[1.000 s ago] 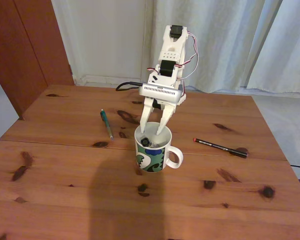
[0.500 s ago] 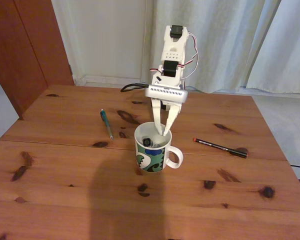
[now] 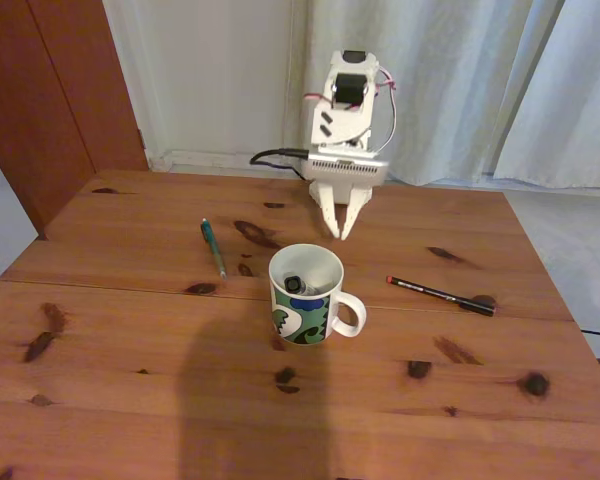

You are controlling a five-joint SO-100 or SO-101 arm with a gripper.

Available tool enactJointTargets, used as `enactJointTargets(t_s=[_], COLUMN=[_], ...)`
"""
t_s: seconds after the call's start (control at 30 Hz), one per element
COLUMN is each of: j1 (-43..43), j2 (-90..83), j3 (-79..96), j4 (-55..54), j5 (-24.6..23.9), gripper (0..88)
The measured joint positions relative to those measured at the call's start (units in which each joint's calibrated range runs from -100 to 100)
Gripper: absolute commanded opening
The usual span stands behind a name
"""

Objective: Clean up the desk and place the pens and markers into the cup

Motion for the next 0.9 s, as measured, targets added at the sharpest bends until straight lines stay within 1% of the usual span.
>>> enactJointTargets(t_s=[0.13,0.23,0.47,0.9], j1=[-3.01,-5.79,-10.71,-23.18], j2=[-0.08,-0.17,4.66,17.80], j3=[-5.10,-6.45,-6.45,-14.01], j4=[7.13,9.62,9.95,9.95], j5=[0.00,0.00,0.00,0.00], gripper=[0.8,0.8,0.8,0.8])
